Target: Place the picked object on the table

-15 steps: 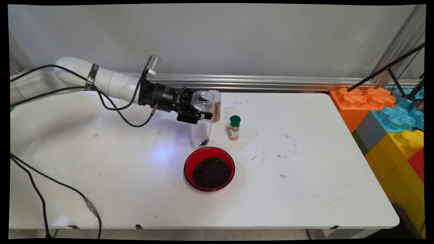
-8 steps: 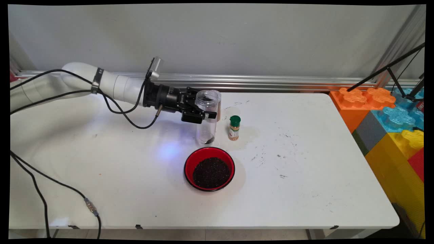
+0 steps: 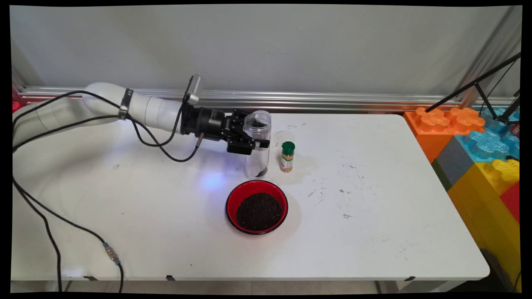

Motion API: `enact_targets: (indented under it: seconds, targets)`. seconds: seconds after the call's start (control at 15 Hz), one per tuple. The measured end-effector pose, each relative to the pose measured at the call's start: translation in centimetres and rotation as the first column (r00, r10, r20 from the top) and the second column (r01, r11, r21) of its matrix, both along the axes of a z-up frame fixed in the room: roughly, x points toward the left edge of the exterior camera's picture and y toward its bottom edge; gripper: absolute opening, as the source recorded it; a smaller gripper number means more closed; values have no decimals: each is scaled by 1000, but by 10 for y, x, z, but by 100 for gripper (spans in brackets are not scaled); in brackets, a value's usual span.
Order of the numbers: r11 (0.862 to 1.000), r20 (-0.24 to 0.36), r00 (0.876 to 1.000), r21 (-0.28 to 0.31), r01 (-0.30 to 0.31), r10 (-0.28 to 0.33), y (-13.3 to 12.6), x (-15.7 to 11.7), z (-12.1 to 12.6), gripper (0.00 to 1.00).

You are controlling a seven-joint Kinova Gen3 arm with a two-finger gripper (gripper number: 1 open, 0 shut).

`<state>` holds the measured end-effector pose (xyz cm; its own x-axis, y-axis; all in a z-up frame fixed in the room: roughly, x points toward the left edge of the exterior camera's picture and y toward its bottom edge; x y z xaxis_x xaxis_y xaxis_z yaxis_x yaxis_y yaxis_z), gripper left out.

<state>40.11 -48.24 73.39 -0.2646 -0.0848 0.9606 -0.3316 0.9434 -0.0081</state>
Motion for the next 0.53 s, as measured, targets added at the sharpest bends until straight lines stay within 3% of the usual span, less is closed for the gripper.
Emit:
enact_targets:
  seconds: [0.53]
  targets:
    - [999,7,1000,-36,7,-7,-5,-2,-12,0]
